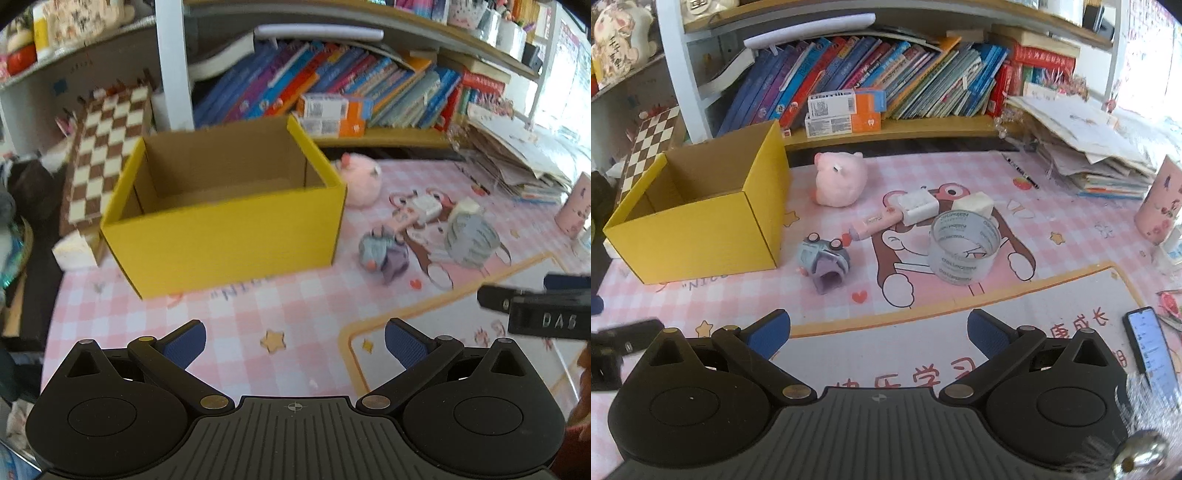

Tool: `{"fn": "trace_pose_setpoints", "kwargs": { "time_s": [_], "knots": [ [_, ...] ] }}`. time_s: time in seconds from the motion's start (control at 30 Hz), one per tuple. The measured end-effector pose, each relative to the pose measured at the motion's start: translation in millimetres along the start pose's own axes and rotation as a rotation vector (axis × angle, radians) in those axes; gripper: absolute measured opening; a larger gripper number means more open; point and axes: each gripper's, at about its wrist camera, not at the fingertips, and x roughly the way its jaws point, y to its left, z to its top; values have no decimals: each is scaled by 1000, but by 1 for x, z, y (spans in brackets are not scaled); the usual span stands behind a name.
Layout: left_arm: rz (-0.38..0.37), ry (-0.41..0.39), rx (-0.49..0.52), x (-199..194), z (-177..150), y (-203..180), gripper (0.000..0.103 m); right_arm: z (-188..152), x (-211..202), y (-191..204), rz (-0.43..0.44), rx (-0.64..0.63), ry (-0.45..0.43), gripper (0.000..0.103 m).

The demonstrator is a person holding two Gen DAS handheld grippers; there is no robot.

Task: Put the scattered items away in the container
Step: 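Move the left tool toward the toy truck while the right tool approaches the tape roll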

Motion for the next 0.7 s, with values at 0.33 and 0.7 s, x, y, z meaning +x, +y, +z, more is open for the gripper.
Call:
{"fn": "trace_pose_setpoints", "kwargs": {
  "time_s": [0.33,0.7],
  "knots": [
    [-11,-26,-32,6,16,-19,103,12,13,-25,162,-1,-22,103],
    [8,8,-32,35,32,-36,103,25,29,-70,109,66,-8,101]
  ]
}}
